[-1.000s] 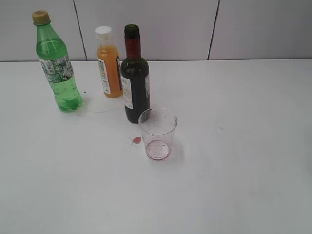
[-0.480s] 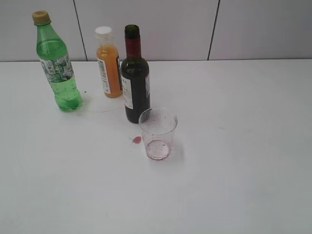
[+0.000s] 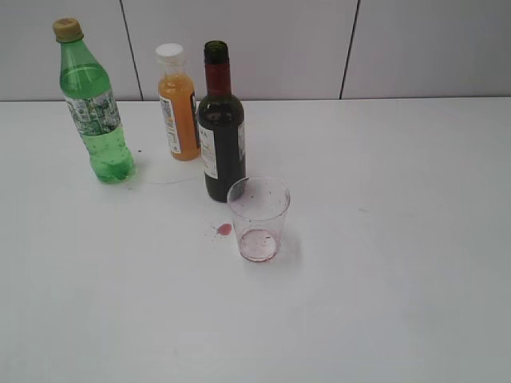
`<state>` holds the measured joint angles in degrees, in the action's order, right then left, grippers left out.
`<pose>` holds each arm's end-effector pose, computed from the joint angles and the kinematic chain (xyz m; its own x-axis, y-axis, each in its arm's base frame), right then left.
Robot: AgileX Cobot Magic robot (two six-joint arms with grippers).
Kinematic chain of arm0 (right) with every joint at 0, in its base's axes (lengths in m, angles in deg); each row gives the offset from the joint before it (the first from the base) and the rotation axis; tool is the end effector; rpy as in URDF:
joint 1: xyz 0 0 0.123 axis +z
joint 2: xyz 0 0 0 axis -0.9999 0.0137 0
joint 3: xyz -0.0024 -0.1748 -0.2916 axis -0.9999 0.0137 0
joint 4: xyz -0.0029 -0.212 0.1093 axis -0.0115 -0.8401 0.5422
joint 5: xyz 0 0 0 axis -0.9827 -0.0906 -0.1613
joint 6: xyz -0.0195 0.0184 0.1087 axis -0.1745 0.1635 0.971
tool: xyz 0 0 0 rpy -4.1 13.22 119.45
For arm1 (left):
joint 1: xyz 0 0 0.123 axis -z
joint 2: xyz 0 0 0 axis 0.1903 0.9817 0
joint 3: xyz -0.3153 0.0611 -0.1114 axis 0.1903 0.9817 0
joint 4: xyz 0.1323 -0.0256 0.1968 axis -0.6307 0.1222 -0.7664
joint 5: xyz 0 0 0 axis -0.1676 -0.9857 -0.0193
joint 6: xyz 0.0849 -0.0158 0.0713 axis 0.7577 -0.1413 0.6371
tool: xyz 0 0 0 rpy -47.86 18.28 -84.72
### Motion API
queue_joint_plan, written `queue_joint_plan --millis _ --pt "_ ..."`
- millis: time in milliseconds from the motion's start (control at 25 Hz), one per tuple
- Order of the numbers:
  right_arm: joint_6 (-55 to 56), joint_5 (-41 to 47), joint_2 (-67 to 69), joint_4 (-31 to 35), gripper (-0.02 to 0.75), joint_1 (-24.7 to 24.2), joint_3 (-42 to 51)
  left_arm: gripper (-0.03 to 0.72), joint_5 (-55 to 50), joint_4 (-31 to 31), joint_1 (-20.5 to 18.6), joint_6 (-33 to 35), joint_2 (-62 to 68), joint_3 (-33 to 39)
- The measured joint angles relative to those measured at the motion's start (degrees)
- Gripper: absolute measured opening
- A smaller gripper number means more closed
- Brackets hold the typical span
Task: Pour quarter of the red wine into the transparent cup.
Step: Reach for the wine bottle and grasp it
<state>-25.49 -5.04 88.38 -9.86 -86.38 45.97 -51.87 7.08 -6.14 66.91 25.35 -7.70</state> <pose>0.0030 0.0022 0.2800 -0.7556 -0.0274 -0.6544 -0.0540 0.9983 0.0206 -0.0537 -0.0047 0.2509 -0.5034 -0.0099 -0.8640 0.1291 0.9878 -0.0866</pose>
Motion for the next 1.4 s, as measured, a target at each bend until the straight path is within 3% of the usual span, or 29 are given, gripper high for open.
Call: queue_joint_plan --millis 160,640,1400 --pt "-0.84 -1.84 -7.07 2.90 0.561 0.00 1.65 0.239 0.00 0.00 0.00 0.00 0.00 0.00" --pt "-1.39 -2.42 -22.64 3.43 0.561 0.00 1.71 0.239 0.00 0.00 0.00 0.00 0.00 0.00" --pt "-1.57 -2.53 -23.03 3.43 0.561 0.00 1.72 0.239 -0.01 0.05 0.00 0.00 0.00 0.00"
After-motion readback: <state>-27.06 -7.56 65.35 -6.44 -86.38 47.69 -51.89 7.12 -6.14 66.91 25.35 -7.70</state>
